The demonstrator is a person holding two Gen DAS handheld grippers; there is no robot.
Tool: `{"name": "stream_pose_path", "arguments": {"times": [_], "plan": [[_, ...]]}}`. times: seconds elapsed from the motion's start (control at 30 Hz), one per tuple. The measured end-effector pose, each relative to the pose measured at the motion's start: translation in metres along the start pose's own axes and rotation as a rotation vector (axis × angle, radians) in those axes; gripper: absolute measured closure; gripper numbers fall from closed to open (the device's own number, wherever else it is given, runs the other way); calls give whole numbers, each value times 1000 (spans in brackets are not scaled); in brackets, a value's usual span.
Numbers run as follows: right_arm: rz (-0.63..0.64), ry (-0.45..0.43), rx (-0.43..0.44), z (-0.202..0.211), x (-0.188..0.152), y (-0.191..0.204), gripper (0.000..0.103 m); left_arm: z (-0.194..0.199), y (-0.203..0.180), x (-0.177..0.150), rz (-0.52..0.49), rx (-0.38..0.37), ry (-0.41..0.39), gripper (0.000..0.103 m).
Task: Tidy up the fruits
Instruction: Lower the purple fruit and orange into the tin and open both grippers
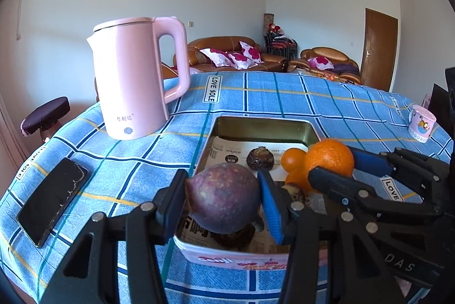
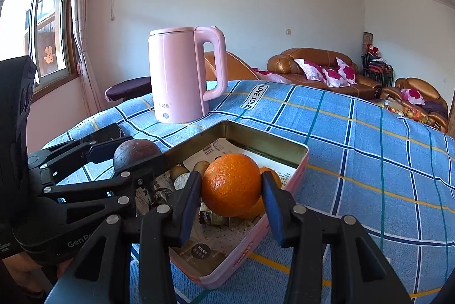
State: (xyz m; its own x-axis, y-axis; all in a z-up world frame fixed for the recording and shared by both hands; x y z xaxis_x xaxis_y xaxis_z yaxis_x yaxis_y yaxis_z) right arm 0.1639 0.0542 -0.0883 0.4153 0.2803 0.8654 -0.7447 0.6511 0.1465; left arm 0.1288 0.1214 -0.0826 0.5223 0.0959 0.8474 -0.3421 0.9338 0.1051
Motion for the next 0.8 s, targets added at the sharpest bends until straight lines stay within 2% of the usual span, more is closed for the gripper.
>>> {"name": "stream_pose_path", "arguments": {"times": [0.17,0.33,0.47,0.53,0.6,0.8], "plan": [[-27,36,25,-6,-8,-3,57,-6,-2,-5,-21,15,26,49],[-38,35,18,-6,-8,-7,55,-2,4,-3,-11,39,11,36],[-48,16,8,0,-6,-9,48,5,8,0,8,42,-9,25],[-53,6,0,5,-6,-10,44,10,11,2,24,41,-30,15],[-52,-6,-19,11,-5,-12,40,17,17,6,44,52,-54,10],[-43,-67,-75,37,5,-16,36,40,28,18,97,53,-123,10]]}}
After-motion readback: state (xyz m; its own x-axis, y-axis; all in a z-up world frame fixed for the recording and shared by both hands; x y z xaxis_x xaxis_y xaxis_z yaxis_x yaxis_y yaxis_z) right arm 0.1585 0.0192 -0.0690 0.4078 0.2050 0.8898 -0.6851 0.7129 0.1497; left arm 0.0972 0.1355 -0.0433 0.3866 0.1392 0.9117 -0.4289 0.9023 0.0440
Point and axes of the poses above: each gripper's, at about its wrist camera, not at the fingertips, and z roughly against the way its jaws point, y to its left, x to its top, the point moved 9 cm from there along -z, roughly the way its jaws point, and after that the axes turned 11 degrees about x, right-handed, at the moved point
